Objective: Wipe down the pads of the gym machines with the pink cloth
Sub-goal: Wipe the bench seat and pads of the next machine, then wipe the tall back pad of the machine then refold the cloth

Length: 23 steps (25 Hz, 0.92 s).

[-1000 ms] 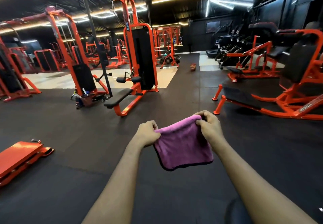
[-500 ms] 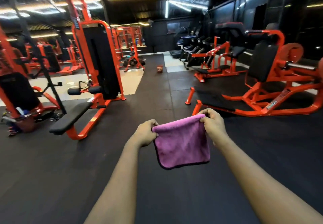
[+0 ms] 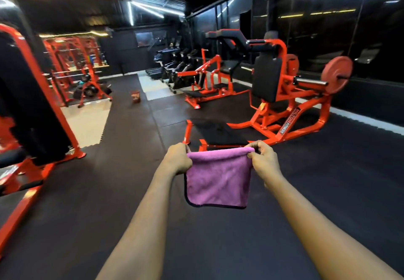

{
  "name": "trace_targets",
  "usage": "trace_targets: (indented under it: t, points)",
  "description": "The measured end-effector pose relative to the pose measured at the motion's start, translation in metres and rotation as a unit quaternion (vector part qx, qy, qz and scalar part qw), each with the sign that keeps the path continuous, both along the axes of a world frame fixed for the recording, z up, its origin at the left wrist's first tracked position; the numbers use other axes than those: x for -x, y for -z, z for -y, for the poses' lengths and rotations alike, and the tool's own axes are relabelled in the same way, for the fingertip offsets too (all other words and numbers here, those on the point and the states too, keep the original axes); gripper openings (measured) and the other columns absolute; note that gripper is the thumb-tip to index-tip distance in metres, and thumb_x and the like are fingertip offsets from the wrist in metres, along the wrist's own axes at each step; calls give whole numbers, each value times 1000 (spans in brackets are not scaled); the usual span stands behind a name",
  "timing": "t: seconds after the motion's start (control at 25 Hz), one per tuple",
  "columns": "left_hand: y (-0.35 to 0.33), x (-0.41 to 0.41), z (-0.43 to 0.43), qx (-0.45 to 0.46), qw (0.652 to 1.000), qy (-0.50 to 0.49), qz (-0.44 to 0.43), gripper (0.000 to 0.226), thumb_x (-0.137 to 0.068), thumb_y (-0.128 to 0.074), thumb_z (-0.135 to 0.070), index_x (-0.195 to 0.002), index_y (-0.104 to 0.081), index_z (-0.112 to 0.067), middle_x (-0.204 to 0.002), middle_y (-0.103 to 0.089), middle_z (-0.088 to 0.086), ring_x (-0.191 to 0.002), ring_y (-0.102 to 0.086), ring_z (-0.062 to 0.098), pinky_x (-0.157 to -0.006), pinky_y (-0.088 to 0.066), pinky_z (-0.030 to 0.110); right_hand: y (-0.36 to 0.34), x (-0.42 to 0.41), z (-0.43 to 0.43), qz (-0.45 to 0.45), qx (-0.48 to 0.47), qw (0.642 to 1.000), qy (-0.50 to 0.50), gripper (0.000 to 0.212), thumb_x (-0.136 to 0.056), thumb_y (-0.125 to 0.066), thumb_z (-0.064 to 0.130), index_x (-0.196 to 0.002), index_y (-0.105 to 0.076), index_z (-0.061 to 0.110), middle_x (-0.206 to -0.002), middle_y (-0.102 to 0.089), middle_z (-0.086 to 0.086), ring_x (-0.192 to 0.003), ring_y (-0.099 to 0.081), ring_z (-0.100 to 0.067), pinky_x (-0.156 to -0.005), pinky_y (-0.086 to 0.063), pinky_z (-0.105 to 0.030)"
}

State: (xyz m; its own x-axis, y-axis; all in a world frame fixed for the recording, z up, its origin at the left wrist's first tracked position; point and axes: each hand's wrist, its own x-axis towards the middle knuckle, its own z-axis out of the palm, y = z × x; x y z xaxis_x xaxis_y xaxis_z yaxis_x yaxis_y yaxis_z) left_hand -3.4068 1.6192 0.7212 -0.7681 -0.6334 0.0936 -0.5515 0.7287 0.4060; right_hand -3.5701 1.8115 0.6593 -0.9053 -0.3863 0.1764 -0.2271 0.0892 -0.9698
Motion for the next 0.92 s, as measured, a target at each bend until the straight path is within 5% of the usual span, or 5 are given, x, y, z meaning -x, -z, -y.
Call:
trace_targets:
  t: [0.16,0.28,0.52,0.64,0.92]
  points:
    - [3,129,97,-11,995,85,-48,19,-81,-62,-13,-81,-49,-28,-89,-67,4,-90,-60,31,-80,-50,41,3,132,92,9,27,999,38,30,-85,-52,-3,-81,-65,23,-84,-69,5,-78,-58,-14,-68,-46,-30]
    - [-4,223,158,-49,982,125,-132,17,-90,-63,-11,-93,-48,-18,-87,-65,7,-77,-55,25,-67,-39,34,-13,231,159,0,23,998,53,24,-91,-50,2,-86,-60,24,-82,-65,2,-77,-55,-15,-67,-44,-32]
    - [10,407,267,-87,955,85,-270,8,-103,-44,-13,-111,-43,-13,-93,-64,7,-85,-58,24,-69,-37,33,-12,398,272,-58,-12,996,65,17,-95,-52,3,-98,-59,18,-94,-68,-6,-89,-61,-23,-79,-47,-38]
    - [26,509,326,-111,937,91,-319,8,-104,-39,-11,-111,-41,-14,-91,-60,-1,-80,-56,8,-61,-35,20,3,490,337,-82,-13,993,86,11,-99,-51,11,-103,-58,19,-96,-69,-6,-91,-64,-27,-80,-50,-43]
    - [9,769,470,-182,919,141,-319,31,-93,-40,1,-116,-43,-18,-105,-60,1,-94,-55,14,-73,-35,21,-18,714,472,-71,-1,984,163,13,-105,-46,14,-113,-55,14,-101,-66,-3,-94,-59,-20,-76,-39,-30]
